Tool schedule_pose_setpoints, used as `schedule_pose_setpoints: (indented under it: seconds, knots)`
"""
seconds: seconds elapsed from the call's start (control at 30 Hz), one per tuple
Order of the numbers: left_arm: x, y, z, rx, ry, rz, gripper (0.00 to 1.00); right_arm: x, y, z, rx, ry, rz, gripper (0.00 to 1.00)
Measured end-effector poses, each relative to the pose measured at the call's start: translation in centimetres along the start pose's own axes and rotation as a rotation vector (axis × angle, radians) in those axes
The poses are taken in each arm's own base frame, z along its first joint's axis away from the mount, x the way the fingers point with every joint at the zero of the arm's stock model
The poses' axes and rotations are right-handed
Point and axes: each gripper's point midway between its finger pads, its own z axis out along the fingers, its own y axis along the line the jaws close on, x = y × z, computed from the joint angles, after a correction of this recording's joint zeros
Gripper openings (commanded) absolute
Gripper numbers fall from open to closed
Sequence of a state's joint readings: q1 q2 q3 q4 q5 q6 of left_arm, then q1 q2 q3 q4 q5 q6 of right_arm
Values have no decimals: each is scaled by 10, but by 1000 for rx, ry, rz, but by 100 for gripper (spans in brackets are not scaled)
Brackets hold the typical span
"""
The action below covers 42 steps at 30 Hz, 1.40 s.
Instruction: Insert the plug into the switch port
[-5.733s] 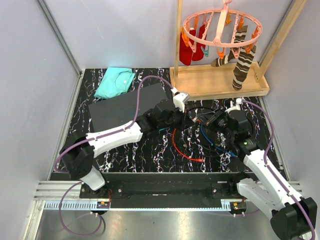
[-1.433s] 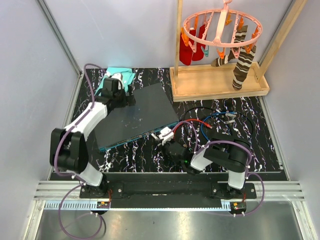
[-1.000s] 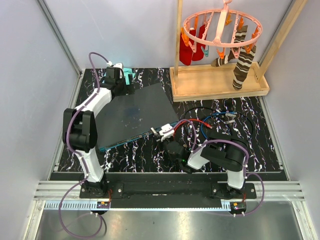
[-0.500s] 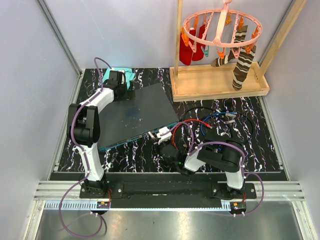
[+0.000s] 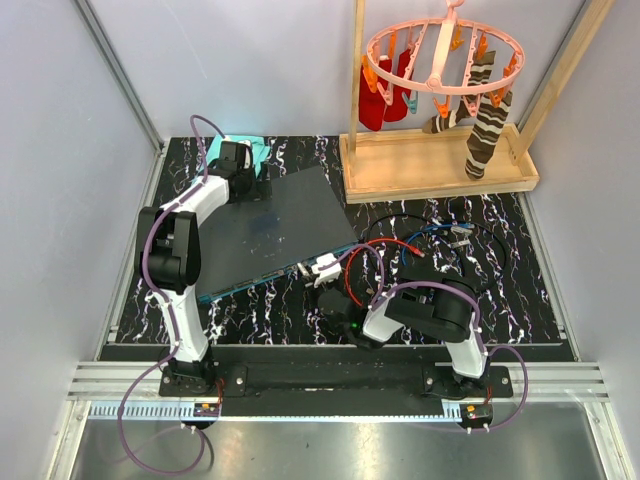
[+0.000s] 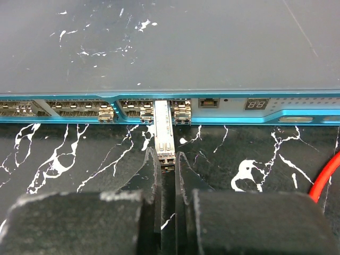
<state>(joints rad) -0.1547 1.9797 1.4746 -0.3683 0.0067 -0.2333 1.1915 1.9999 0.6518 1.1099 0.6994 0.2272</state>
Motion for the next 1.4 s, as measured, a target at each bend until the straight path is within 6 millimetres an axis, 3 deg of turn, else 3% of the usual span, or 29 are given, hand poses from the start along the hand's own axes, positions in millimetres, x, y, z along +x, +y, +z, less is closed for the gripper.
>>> schedule_pose_setpoints:
  seconds: [1.4]
  knots:
    - [-3, -3, 4, 4, 1, 1, 99, -5, -2, 2, 45, -20, -107, 0]
